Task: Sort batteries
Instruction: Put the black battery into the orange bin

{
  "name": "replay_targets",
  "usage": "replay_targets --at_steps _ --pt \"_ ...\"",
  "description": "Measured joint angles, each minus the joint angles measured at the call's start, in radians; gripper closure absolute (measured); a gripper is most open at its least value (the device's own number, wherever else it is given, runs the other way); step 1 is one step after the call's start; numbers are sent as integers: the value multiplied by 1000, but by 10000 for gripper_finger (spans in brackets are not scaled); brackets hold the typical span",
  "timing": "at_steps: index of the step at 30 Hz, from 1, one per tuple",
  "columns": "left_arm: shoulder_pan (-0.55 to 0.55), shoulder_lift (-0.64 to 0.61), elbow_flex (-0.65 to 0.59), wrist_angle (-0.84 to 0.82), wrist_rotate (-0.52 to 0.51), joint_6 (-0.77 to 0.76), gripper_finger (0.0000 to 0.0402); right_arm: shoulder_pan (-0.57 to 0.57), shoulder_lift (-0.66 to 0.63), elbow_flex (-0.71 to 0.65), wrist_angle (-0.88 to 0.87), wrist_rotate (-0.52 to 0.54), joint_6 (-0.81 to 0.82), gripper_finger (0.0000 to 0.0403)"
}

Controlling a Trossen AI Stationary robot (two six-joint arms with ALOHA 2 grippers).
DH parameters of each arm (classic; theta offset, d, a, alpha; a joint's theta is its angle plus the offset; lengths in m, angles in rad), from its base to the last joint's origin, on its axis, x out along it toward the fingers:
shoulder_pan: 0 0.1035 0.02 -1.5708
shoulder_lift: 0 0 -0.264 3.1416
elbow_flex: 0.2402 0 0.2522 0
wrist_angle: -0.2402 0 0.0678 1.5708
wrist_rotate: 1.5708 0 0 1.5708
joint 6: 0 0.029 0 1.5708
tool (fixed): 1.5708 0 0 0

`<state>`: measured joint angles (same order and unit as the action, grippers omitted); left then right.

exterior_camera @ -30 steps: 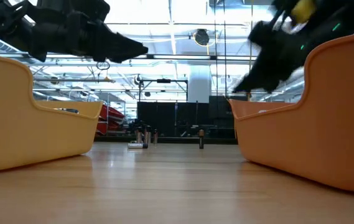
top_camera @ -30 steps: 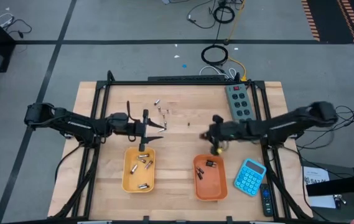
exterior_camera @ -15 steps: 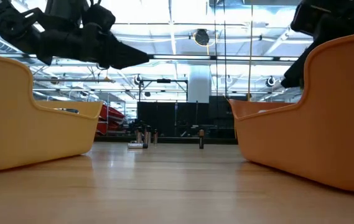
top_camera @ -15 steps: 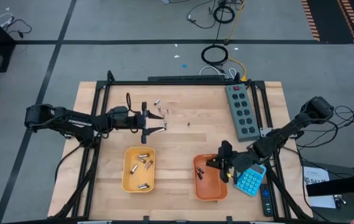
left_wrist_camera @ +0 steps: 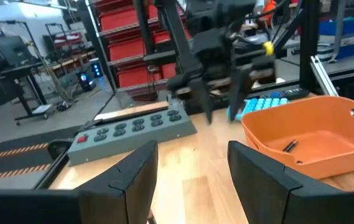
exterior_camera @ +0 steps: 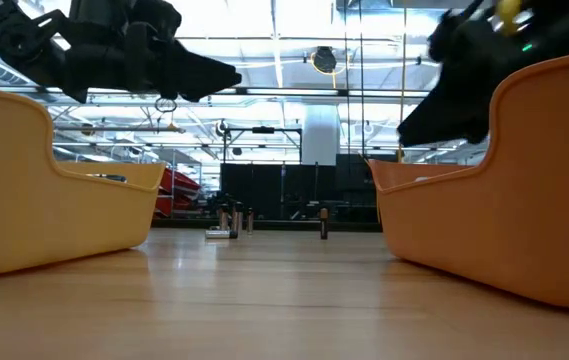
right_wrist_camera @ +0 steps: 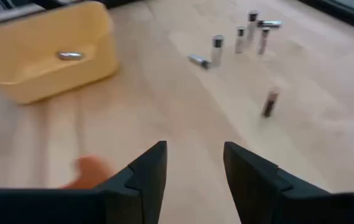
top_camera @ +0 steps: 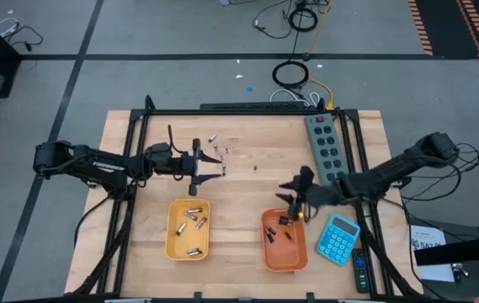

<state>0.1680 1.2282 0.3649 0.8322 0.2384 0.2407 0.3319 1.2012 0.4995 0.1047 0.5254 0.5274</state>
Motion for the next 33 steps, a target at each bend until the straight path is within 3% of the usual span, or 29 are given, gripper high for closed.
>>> replay_targets --at_steps 6,13,25,33 --pt "0 0 0 -1 1 0 197 -155 2 0 104 -116 -185 257" --pt "0 0 0 -2 1 0 197 -254 16 0 140 -189 -271 257" --pt "0 0 1 -3 1 0 197 -349 96 0 223 -320 -308 257" --pt "0 0 1 -8 1 0 197 -367 145 0 269 -353 -312 257"
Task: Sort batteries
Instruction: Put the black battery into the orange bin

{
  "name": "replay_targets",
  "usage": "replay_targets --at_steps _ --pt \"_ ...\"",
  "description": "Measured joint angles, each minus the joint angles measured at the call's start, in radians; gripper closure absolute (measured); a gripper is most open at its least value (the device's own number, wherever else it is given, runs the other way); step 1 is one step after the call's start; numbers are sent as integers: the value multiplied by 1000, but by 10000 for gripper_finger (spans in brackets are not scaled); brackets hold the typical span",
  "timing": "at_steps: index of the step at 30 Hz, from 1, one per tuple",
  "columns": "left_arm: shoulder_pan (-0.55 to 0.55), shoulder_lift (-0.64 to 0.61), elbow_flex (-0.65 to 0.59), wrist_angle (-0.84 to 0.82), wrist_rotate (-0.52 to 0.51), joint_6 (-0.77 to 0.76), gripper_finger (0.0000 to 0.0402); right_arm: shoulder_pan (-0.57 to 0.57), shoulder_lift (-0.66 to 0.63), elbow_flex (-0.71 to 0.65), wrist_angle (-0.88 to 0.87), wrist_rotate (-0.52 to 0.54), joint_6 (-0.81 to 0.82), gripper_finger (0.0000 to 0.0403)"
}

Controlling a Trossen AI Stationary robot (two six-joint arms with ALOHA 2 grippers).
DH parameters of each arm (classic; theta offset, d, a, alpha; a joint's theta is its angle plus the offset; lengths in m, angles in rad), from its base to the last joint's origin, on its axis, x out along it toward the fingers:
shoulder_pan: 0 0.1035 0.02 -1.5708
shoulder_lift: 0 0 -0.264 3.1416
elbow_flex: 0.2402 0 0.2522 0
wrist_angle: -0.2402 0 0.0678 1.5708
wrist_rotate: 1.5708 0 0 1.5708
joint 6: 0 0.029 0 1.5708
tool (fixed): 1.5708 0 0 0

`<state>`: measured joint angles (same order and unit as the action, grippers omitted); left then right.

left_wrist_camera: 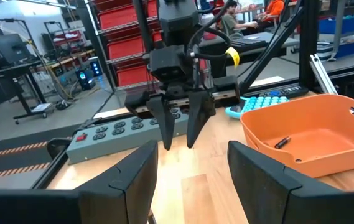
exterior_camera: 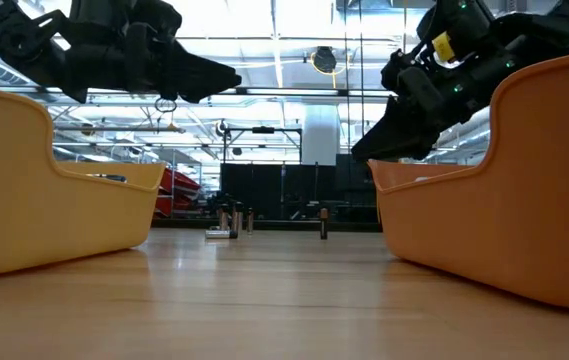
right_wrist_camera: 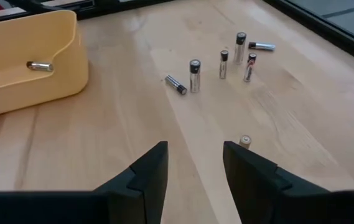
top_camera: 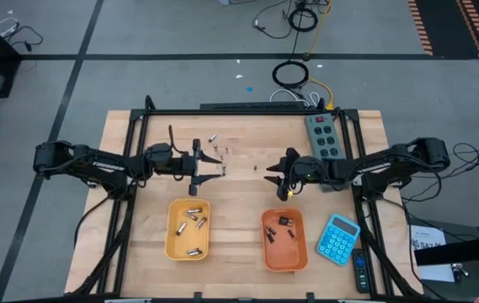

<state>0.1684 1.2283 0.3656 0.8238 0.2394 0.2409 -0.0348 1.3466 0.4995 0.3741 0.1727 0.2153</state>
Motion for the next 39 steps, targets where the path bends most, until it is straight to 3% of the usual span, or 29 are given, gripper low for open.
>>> replay_targets --at_steps 8,19,27,39 --pt "4 0 25 -51 0 -51 197 -45 32 0 11 -22 1 257" --pt "50 0 201 -451 11 -178 197 -134 38 59 -36 -98 -176 257" --pt "30 0 204 -335 -112 -312 197 -126 42 59 6 -87 -171 257" --pt "8 14 205 -240 -140 -336 197 -72 42 61 20 111 -82 257"
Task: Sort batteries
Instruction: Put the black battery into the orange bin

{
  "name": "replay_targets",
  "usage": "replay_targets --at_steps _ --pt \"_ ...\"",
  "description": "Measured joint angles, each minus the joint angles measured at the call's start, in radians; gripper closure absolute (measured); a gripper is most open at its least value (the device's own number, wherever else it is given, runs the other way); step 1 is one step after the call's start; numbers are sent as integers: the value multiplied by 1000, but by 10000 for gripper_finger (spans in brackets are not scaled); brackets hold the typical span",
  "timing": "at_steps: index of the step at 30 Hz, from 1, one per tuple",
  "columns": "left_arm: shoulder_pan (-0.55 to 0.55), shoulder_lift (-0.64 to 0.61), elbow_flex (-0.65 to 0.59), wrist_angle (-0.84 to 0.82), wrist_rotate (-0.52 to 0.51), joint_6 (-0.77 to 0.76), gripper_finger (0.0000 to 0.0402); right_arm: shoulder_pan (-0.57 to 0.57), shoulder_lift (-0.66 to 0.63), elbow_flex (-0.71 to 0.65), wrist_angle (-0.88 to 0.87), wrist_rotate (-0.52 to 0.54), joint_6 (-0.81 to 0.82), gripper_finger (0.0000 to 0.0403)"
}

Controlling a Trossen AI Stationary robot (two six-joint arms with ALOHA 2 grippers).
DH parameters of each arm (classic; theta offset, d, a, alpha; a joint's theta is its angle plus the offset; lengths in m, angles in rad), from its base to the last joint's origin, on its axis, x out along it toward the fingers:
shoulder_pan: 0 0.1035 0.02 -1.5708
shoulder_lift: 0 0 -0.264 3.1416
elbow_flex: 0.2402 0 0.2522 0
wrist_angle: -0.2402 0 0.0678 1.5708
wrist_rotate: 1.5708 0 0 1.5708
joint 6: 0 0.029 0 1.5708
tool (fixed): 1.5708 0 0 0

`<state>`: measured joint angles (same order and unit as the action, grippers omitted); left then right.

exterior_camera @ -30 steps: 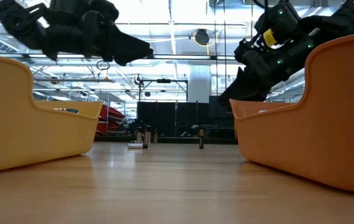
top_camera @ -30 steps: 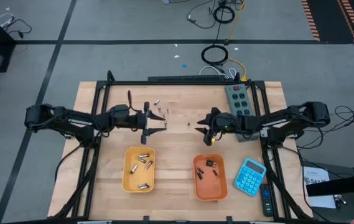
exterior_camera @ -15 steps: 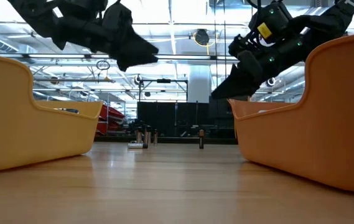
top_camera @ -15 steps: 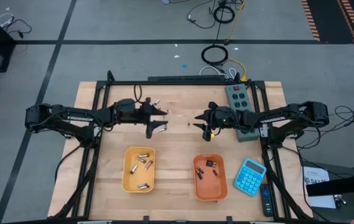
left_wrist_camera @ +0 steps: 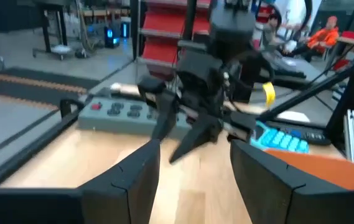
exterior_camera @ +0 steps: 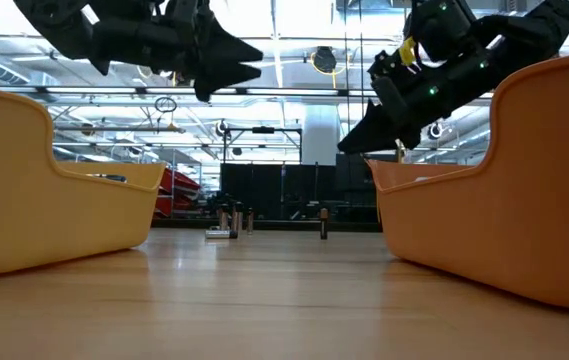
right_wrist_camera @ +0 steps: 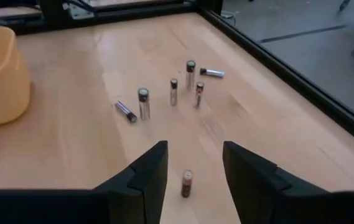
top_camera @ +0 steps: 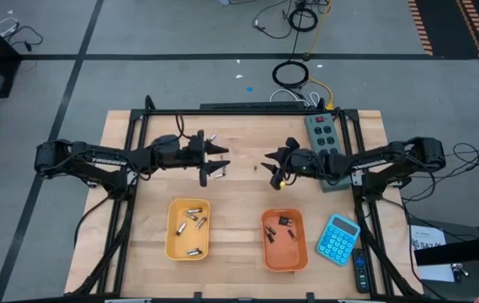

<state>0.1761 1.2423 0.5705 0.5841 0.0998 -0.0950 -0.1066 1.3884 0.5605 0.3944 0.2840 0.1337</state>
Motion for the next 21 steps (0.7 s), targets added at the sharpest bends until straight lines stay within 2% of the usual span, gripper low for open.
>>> replay_targets --at_steps 7,21 --pt "-17 1 0 42 23 -5 197 78 0 75 -97 83 14 257" --pt "-34 1 0 66 20 -6 197 89 6 98 -158 93 -16 257"
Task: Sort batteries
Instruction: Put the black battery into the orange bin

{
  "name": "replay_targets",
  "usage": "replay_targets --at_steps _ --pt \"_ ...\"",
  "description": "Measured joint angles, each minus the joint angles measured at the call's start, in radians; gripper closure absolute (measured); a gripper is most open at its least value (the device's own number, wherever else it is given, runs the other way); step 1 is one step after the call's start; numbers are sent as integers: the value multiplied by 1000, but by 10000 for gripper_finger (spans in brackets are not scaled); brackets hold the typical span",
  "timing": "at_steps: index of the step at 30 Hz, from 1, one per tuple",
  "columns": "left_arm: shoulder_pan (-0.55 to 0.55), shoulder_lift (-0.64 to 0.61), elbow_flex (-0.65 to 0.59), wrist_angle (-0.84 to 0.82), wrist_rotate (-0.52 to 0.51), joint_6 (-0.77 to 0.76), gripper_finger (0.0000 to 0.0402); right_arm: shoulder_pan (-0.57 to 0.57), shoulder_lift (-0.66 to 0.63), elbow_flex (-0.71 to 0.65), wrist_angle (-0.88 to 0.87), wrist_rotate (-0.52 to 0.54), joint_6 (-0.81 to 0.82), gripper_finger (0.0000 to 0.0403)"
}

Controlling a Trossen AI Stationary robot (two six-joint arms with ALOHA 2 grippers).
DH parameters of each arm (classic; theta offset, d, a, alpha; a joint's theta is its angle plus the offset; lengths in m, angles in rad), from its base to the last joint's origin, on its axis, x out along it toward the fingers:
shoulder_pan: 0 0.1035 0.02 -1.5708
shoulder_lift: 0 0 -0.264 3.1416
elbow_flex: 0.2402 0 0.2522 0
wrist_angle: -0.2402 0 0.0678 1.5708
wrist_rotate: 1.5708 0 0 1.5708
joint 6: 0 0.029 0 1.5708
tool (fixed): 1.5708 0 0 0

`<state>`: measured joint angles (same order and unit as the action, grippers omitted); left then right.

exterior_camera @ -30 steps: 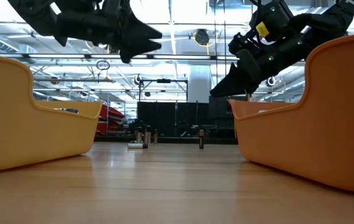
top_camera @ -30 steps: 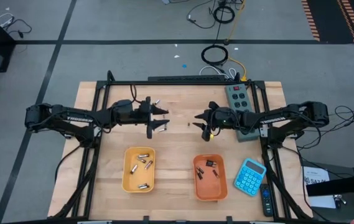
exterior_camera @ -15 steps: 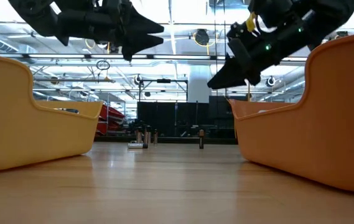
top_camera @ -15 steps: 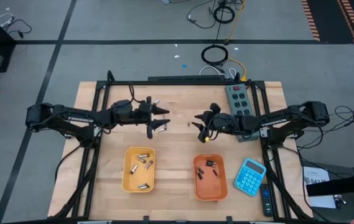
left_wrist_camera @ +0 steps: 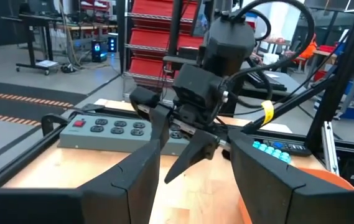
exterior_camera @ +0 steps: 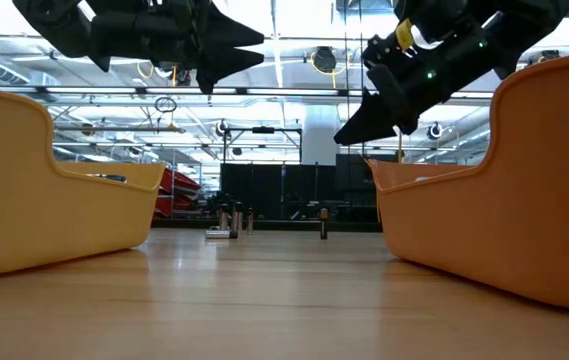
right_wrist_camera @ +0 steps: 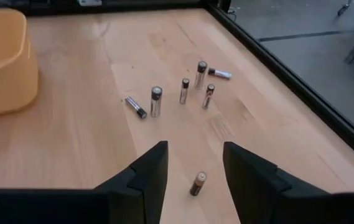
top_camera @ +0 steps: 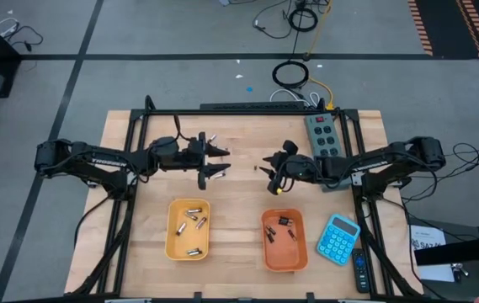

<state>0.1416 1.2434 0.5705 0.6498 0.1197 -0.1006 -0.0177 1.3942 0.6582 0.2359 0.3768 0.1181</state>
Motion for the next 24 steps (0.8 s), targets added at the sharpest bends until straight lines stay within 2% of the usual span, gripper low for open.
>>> replay_targets --at_steps 5,13,20,24 --pt "-10 0 0 2 -6 -24 197 -16 49 0 38 -25 -55 257" --pt "-66 0 0 -17 -40 -40 197 -115 83 -1 99 -185 -121 257" --pt "-103 0 -1 -121 -125 -73 197 -187 143 -1 156 -300 -174 257" --pt "-167 0 -1 -189 -164 -104 197 -226 148 -10 175 -367 -194 257"
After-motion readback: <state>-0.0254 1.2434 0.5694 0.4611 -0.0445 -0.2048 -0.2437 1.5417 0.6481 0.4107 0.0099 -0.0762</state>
